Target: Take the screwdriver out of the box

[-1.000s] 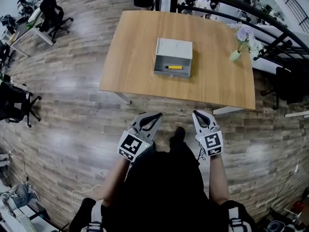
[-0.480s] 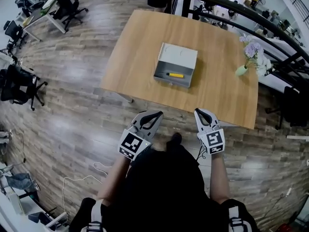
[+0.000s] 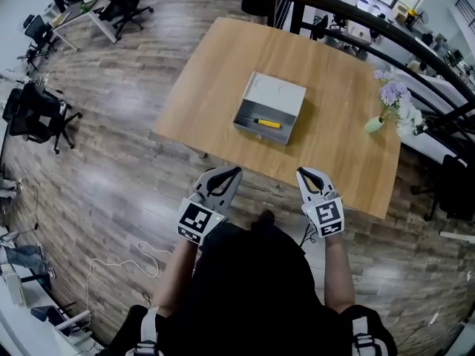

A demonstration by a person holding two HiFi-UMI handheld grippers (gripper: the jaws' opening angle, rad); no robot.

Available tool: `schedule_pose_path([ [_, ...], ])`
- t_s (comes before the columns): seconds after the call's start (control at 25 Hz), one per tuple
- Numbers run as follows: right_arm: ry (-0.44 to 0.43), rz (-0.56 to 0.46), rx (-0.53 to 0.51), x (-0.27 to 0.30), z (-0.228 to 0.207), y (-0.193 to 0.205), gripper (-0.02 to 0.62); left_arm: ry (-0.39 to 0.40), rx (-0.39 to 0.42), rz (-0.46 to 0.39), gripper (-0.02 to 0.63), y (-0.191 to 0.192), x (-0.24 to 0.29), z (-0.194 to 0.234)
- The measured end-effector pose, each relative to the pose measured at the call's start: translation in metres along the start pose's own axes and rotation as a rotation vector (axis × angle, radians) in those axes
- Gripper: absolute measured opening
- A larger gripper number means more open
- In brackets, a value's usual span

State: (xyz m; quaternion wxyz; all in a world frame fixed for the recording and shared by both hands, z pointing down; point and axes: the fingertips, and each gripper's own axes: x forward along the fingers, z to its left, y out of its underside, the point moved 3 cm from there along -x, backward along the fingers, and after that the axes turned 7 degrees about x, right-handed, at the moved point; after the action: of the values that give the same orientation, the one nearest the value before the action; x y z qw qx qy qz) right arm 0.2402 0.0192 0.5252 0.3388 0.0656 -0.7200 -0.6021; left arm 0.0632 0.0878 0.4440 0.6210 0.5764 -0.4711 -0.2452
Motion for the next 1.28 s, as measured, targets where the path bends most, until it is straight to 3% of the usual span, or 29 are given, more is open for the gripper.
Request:
schedule_pose_path([
  [0.16,-0.016,0.004,-0.002,-0.004,-0.014,0.006,0.027,-0.036,-0.010,0.003,0.022,-0.002,0.006,0.000],
  [0.6,-0.029,0.025,0.004,0.010,-0.017,0.005,0.027,0.014,-0.025,0.033,0.023,0.008,0.024,-0.008],
  [0.84,0.002,0.065,-0.004,0.029,-0.014,-0.004,0.028,0.065,-0.056,0.032,0.023,0.018,0.034,0.021],
  [1.28,0.140,0.097,0.031,0.086,-0.045,-0.033,0.028,0.201,-0.011,-0.017,0.022,0.004,0.078,0.099],
])
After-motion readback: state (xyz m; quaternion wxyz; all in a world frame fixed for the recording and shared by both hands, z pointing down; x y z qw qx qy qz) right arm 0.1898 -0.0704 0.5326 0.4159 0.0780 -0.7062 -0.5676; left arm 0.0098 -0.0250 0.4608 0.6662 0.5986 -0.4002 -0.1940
